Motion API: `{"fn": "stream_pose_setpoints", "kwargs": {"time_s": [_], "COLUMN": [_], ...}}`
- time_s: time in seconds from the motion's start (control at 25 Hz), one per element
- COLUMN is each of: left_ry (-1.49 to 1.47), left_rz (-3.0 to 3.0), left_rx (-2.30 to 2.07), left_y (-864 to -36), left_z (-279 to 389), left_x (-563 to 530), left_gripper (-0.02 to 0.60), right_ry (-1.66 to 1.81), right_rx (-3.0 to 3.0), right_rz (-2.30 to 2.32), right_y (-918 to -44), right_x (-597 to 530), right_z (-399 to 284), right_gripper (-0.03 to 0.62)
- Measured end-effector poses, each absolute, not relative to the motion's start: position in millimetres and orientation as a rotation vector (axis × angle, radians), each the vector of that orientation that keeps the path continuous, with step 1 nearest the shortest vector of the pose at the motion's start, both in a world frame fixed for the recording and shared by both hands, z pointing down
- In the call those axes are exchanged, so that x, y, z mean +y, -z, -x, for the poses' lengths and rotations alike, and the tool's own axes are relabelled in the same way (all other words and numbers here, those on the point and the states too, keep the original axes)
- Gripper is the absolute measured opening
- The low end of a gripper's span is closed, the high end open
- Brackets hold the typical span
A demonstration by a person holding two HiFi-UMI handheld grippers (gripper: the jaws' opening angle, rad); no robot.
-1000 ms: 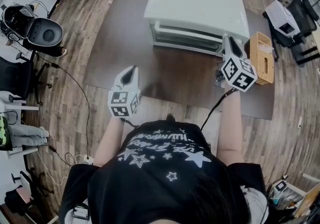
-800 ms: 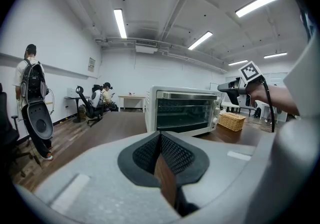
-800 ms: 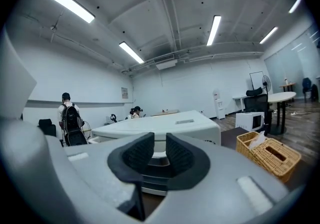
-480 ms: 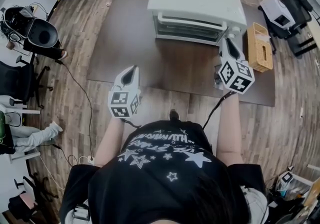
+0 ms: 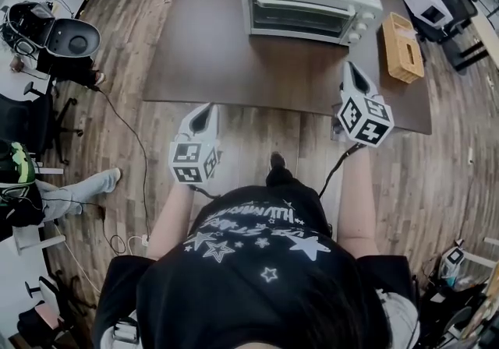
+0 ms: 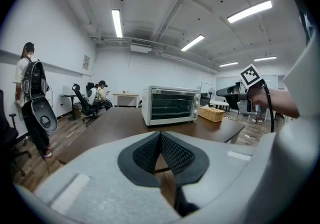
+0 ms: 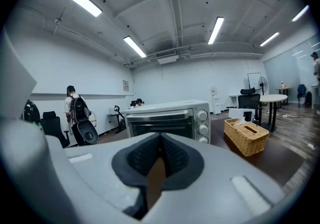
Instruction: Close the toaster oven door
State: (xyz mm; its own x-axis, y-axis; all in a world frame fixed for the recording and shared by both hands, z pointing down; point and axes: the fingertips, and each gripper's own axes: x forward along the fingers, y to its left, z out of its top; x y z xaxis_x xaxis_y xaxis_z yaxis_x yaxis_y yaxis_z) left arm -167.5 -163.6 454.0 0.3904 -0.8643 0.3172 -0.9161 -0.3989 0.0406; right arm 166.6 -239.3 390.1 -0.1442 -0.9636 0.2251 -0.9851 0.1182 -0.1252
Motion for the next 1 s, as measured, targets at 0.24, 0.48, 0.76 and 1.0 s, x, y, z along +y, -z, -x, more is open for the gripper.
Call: {"fn": "stream_pose_setpoints", "kwargs": {"time_s": [0.24,0.48,0.76,1.0], "left_ry": [-0.399,-0.426,-0.434,-0.416], "left_rz": [-2.464,-2.518,-2.568,-2.593], "left_rx": [-1.509,-1.392,-1.282,-1.272], "left_y": [-468,-477,-483,-477], "left_z": [193,193,173,146], "left_x": [-104,-60,-24,-11], "left_gripper": [0.009,0.009,0.009,0.009], "right_ry": [-0.430,-0.508,-0.561,-0.569], "right_rx": [-2.234,-2.148,-2.089,-2.073], "right_rz": [-1.973,-1.970,-1.985,-1.985], "right_y": [-412,-441,-455,-458], "right_x": [-161,-84,-24,0], "right_z": [-131,-117,-121,-143], "right_gripper": [0.003,0.003,0.003,0.003]}}
